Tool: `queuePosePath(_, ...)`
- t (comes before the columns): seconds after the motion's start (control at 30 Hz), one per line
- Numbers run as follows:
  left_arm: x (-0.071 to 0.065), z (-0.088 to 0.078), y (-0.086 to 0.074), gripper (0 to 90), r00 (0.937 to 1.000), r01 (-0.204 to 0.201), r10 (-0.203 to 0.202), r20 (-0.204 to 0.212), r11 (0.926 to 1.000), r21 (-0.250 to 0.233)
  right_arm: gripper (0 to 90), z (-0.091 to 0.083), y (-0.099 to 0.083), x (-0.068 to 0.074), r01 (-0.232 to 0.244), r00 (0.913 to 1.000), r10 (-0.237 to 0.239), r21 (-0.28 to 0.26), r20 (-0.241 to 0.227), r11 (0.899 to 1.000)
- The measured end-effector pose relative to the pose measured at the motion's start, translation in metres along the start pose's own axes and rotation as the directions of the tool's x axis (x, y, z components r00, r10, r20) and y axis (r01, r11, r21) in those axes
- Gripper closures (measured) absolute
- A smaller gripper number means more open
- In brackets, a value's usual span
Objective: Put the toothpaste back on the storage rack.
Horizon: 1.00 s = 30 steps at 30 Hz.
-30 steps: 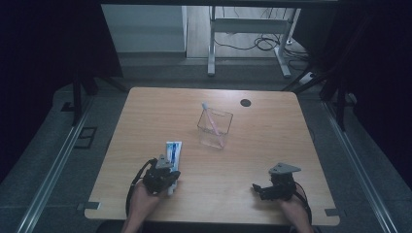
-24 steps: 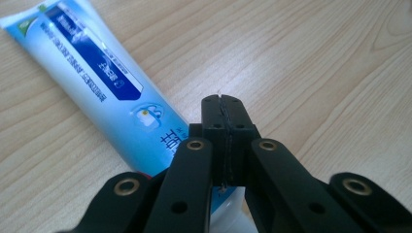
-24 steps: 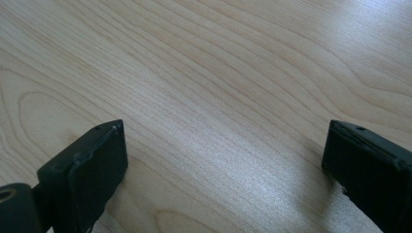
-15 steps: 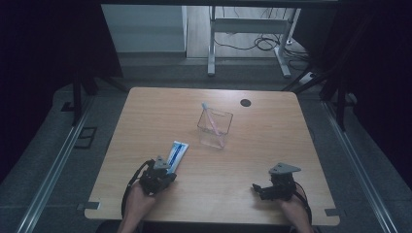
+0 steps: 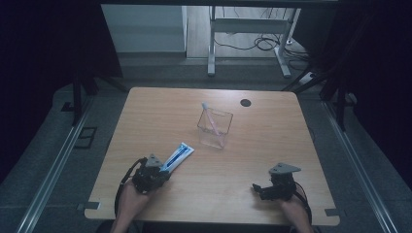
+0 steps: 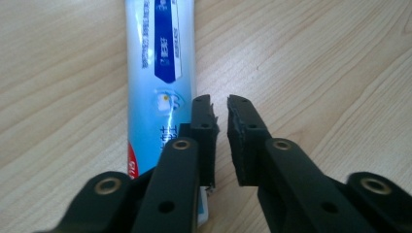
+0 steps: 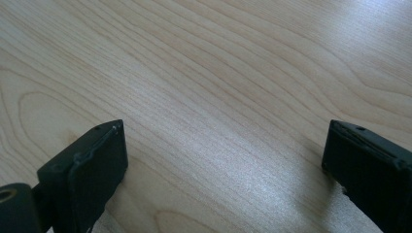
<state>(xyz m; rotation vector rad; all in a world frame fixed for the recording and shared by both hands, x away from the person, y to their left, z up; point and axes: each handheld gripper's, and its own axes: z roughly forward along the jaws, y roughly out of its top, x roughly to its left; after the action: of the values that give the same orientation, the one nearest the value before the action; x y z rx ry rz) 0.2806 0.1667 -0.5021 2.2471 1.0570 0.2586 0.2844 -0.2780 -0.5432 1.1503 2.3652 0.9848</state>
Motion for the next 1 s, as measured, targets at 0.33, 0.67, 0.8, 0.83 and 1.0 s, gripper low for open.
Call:
queuePosePath(0.33,0.009,-0.004,0.015,59.0,0.9997,-0.006,0.007,-0.025,0.9983,0.058,2.1,0.0,0.0,0.0,0.001,1.0,-0.001,0.0,0.0,1.0)
queuePosePath(0.67,0.022,0.012,0.026,40.8,0.9996,0.024,-0.021,-0.021,0.986,0.165,2.1,0.0,0.0,0.0,-0.003,1.0,0.003,0.002,0.0,1.0)
queuePosePath(0.8,0.025,0.019,0.03,36.4,0.9997,0.018,-0.015,-0.018,0.9778,0.209,2.1,0.0,0.0,0.0,-0.005,1.0,0.005,0.003,0.0,1.0)
queuePosePath(0.83,0.025,0.02,0.031,36.1,0.9997,0.018,-0.014,-0.02,0.9759,0.218,2.1,0.0,0.0,0.0,-0.004,1.0,0.004,0.002,0.0,1.0)
queuePosePath(1.0,0.028,0.026,0.039,36.5,0.9998,0.006,-0.001,-0.019,0.9632,0.269,2.1,0.0,0.0,0.0,-0.005,1.0,0.005,0.002,-0.001,1.0)
